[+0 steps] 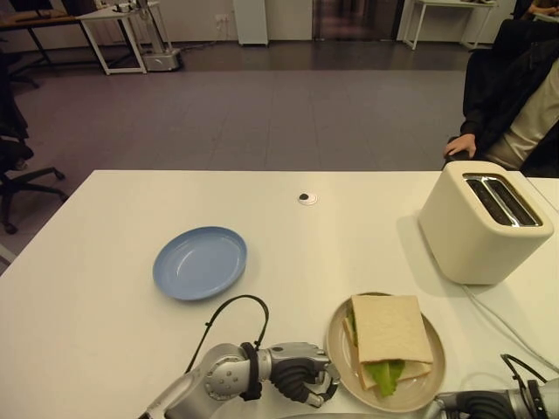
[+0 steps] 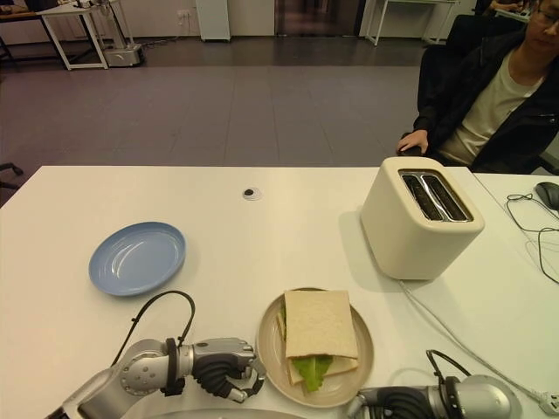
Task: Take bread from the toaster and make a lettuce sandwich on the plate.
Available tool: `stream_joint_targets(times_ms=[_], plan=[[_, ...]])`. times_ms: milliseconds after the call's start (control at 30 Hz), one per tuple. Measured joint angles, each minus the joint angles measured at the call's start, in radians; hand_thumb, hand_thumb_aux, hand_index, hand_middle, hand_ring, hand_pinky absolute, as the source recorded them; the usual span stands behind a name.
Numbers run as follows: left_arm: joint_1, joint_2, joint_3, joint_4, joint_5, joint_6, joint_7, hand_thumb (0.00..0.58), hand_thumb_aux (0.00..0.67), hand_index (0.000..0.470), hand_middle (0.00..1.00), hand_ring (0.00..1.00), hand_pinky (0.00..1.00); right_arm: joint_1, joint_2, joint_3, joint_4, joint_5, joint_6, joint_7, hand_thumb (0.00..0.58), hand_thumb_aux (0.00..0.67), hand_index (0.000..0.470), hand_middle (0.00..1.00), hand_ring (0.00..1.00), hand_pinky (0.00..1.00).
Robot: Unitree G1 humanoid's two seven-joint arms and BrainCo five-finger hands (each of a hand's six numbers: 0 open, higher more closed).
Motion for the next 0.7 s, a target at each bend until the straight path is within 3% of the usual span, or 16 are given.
stream_joint_targets(times_ms=[100,300,567,633,667,700], plan=[[-0.021,-0.063,-0.031,0.020,0.092,0.001,0.042,0.580,0.670,0.470,1.00,1.00,1.00,-0.107,0.070,0.046,-0.005,-0.119,-0.007,-0.163,0.580,0.670,0.470,1.00,1.00,1.00],[-0.138,-0.170,0.001,0.174,0.181,0.052,0.173,0.580,0.670,0.470,1.00,1.00,1.00,-0.289,0.187,0.083,0.087,-0.266,0.087,-0.432,0.580,0.670,0.470,1.00,1.00,1.00],[-0.592,-0.378,0.044,0.817,0.289,0.105,0.567,0.580,0.670,0.470,1.00,1.00,1.00,-0.587,0.331,0.132,0.392,-0.386,0.122,-0.783,0.580,0.670,0.470,1.00,1.00,1.00],[-0.655,-0.415,0.056,0.938,0.288,0.088,0.642,0.572,0.591,0.415,1.00,1.00,1.00,-0.632,0.372,0.135,0.440,-0.393,0.122,-0.859,0.580,0.670,0.470,1.00,1.00,1.00],[-0.678,-0.432,0.064,0.982,0.285,0.069,0.679,0.560,0.547,0.383,1.00,1.00,1.00,-0.654,0.396,0.137,0.453,-0.392,0.117,-0.900,0.580,0.670,0.470,0.93,0.93,0.93],[-0.683,-0.441,0.078,1.001,0.265,0.035,0.708,0.485,0.399,0.280,1.00,1.00,1.00,-0.670,0.415,0.137,0.464,-0.392,0.107,-0.937,0.491,0.407,0.286,0.56,0.56,0.56]])
